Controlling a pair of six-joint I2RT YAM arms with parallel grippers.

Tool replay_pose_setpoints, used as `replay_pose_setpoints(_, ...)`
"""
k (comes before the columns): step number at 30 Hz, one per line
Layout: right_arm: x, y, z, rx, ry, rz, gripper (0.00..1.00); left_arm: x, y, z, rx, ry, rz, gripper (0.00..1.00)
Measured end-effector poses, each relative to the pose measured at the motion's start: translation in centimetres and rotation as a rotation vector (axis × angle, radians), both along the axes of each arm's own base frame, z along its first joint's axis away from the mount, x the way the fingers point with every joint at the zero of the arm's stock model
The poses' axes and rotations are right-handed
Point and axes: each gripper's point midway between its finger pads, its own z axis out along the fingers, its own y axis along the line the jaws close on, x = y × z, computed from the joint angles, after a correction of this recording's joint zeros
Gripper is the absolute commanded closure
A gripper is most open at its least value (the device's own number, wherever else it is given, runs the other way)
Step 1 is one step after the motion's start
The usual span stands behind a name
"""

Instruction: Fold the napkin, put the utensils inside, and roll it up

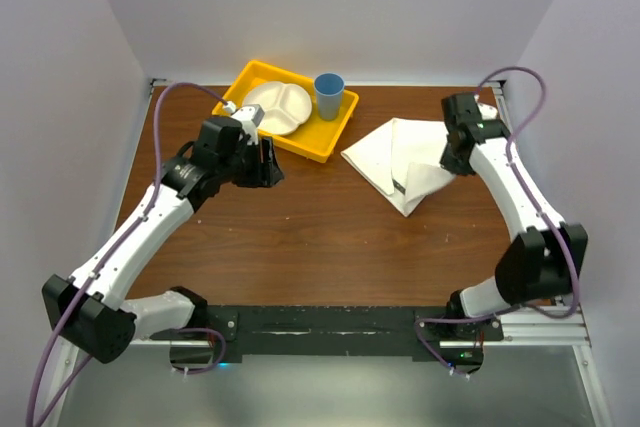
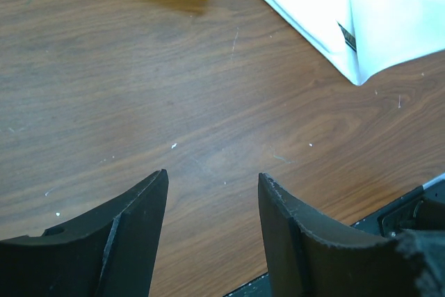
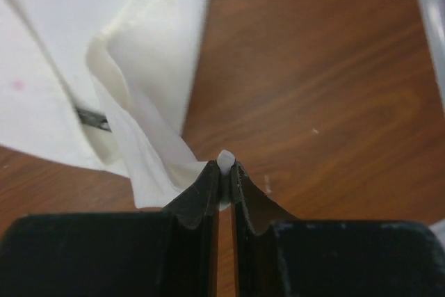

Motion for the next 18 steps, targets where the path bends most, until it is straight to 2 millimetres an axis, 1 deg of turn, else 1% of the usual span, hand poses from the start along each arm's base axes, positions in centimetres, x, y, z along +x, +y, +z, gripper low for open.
replay_pose_setpoints(2,-2.6,-2.3,0.5,-0.037,-0.025,-0.104,1.0,-0.5,0.2,0.1,-0.006,-0.014,-0.007,0.4)
replay_pose_setpoints(4,-4.3,-3.3,0.5,-0.057,-0.029,-0.164,1.0,-0.9,0.3,0.4,-0.01,-0.029,-0.016,0.4)
replay_pose_setpoints(6,-5.8,-4.2,-0.2,-0.079,-0.017,-0.225,1.0,-1.0,0.4,0.7,-0.013,-0.045,-0.022,0.4)
replay_pose_setpoints(10,-9.7,-6.4,-2.7,-0.16,0.077,-0.368,1.0,-1.0,0.4,1.3,-0.021,-0.069,-0.025,0.4)
replay_pose_setpoints(12,-11.5,-7.4,-3.3,-0.207,0.122,-0.432,1.0,-1.0,0.4,1.4,-0.023,-0.073,-0.026,0.4)
replay_pose_setpoints(14,-12.5,-8.1,-3.5,-0.237,0.141,-0.477,1.0,-1.0,0.3,1.4,-0.024,-0.073,-0.027,0.4)
replay_pose_setpoints(18,-13.8,-9.3,-3.8,-0.278,0.156,-0.542,1.0,-1.0,0.3,1.4,-0.026,-0.071,-0.03,0.4)
